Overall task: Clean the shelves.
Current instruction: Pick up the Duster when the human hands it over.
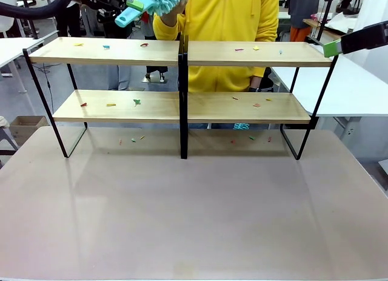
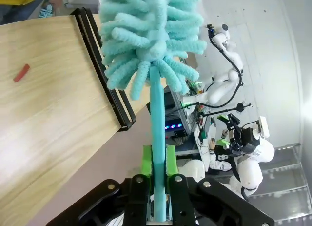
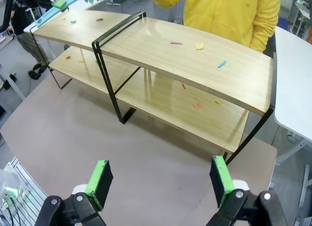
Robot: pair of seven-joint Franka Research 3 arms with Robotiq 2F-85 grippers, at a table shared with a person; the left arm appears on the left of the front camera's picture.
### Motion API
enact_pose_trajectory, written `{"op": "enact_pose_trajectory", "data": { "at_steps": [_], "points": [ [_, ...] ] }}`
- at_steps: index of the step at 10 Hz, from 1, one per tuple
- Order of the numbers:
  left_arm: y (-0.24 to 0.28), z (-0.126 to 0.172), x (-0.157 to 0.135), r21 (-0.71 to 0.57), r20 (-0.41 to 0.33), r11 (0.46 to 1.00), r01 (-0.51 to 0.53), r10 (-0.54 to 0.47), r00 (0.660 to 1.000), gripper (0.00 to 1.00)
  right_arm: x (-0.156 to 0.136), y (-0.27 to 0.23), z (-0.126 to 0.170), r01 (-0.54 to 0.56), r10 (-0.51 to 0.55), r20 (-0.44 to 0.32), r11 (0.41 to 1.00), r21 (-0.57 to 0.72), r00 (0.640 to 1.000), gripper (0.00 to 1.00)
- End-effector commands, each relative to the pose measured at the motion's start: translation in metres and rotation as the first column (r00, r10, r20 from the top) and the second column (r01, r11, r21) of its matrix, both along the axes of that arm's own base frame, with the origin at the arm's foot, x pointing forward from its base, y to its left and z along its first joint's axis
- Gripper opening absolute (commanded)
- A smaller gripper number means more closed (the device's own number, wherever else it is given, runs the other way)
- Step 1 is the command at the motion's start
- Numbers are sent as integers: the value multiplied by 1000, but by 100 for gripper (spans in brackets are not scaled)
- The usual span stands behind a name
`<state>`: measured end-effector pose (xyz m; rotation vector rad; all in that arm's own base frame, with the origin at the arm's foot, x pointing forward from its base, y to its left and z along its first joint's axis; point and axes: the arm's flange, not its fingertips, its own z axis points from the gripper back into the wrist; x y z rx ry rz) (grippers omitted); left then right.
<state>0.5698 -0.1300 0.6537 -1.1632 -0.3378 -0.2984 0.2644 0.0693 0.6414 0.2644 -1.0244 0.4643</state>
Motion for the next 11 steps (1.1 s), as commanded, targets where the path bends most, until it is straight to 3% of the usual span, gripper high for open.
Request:
{"op": "enact_pose_trajectory", "data": {
  "at_steps": [1,2,4,6,8,9,10,11],
  "points": [
    [0,0,-8,-2,29,998,58,-58,998,0,0,-1,0,0,0,-1,1000,6,1000,100],
    [3,1,-13,3,36,997,74,-74,997,0,0,-1,0,0,0,-1,1000,6,1000,100],
    [52,25,-52,45,130,995,87,-92,987,0,0,-1,0,0,0,-1,1000,6,1000,100],
    [162,46,-129,158,246,987,-17,-23,969,0,0,-1,0,0,0,-1,1000,6,1000,100],
    [258,33,-203,203,249,976,-77,24,968,0,0,-1,0,0,0,-1,1000,6,1000,100],
    [306,19,-236,189,261,973,-133,81,962,0,0,-1,0,0,0,-1,1000,6,1000,100],
    [335,5,-270,156,272,980,-122,76,959,0,0,-1,0,0,0,-1,1000,6,1000,100],
    [362,-13,-303,185,236,952,-242,196,952,0,0,-1,0,0,0,-1,1000,6,1000,100]
  ]
}}
